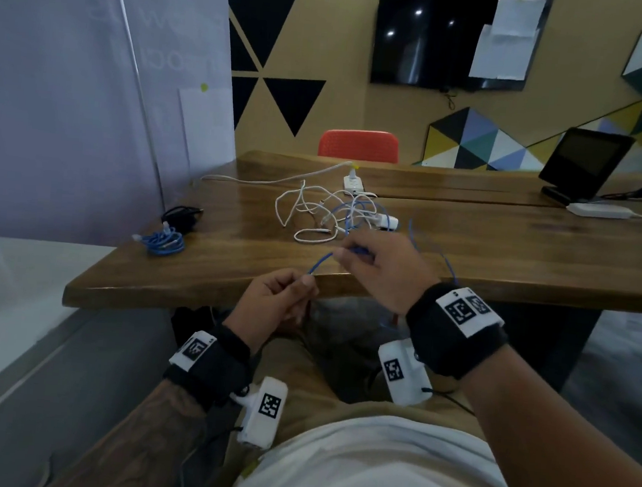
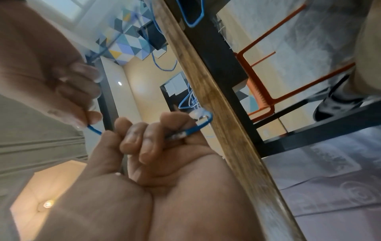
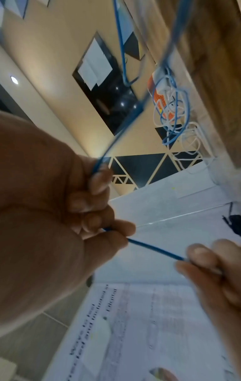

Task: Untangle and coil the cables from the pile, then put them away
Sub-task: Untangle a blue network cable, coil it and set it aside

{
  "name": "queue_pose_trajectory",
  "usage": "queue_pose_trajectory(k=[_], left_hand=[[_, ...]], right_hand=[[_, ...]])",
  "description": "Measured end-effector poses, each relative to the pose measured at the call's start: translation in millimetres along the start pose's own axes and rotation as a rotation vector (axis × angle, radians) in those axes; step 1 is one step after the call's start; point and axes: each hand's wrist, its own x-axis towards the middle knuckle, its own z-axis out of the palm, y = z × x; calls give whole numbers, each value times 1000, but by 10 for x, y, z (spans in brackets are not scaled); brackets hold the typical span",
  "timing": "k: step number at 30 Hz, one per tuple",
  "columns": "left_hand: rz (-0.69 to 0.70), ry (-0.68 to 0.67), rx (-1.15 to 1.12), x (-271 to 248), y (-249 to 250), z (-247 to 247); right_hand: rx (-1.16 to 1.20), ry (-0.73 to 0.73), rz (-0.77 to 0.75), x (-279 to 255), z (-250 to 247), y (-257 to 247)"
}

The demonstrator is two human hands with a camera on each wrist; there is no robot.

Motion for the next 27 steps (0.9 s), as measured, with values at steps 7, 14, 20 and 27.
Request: queue_pose_trajectory(k=[7, 14, 20, 27], left_hand=[[-47, 14, 63, 3, 49, -30], [-241, -33, -34, 21, 62, -11], [-316, -152, -35, 3, -20, -27], [-197, -78, -803, 50, 272, -12]], right_hand=[[91, 278, 77, 28, -75, 72], [185, 476, 295, 18, 38, 401], [190, 508, 340, 5, 105, 500], [-277, -89, 198, -156, 376, 420]])
